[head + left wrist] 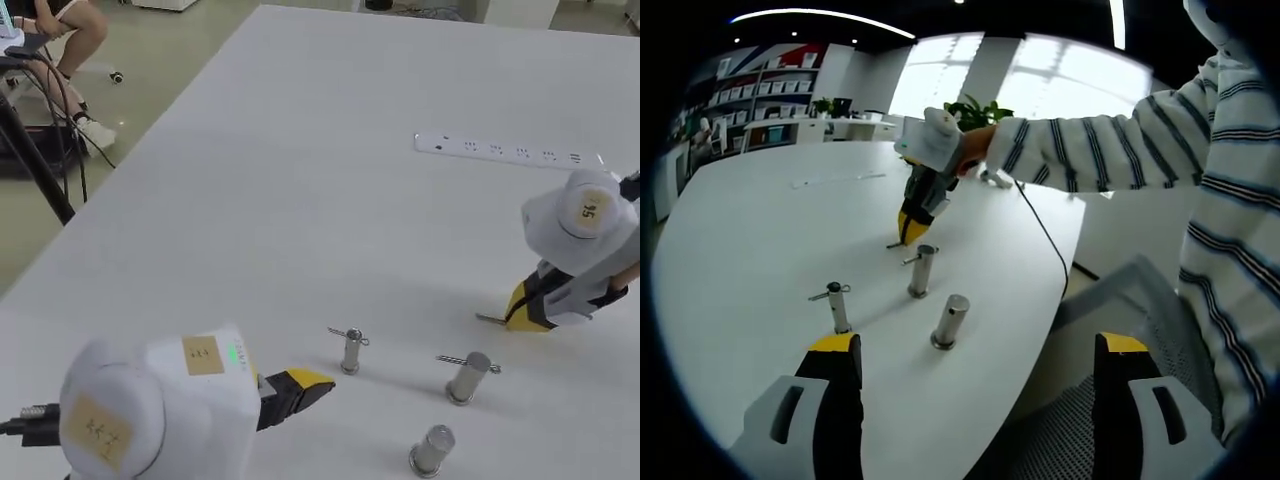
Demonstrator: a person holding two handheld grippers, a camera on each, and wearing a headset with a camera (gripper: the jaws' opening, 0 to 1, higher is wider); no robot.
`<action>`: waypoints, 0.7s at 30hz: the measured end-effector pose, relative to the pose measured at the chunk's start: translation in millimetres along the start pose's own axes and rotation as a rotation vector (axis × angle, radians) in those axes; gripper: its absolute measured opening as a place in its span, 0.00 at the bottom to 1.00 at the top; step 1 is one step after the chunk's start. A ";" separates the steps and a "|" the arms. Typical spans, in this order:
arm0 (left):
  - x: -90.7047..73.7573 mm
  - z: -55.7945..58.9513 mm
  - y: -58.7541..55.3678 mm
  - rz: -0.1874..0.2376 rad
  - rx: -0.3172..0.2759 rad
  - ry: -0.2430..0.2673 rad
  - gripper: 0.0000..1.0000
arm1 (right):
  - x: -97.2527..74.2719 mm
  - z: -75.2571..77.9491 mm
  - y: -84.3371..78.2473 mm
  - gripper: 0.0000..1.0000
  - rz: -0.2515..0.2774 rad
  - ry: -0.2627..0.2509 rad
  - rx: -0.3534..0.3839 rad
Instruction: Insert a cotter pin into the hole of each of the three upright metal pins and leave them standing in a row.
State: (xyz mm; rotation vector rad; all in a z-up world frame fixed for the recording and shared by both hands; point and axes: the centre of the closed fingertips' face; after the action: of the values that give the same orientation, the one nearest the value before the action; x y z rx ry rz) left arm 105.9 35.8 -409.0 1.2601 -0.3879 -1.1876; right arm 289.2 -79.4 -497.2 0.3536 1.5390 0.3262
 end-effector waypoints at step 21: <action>-0.1 -18.0 35.8 0.080 -0.098 -0.008 0.73 | -29.4 7.7 11.6 0.00 0.042 -0.207 -0.150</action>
State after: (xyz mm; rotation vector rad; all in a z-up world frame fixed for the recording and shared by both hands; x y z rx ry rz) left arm 136.8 40.0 -383.8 1.1460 -0.3783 -1.1302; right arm 296.8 -81.3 -465.7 0.2928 1.2980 0.4223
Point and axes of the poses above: the centre of the closed fingertips' face, and the gripper's own axes: x roughly forward along the fingers, z roughly to its right, y roughly out of its top, and after that the axes turned 7 degrees about z, right-handed
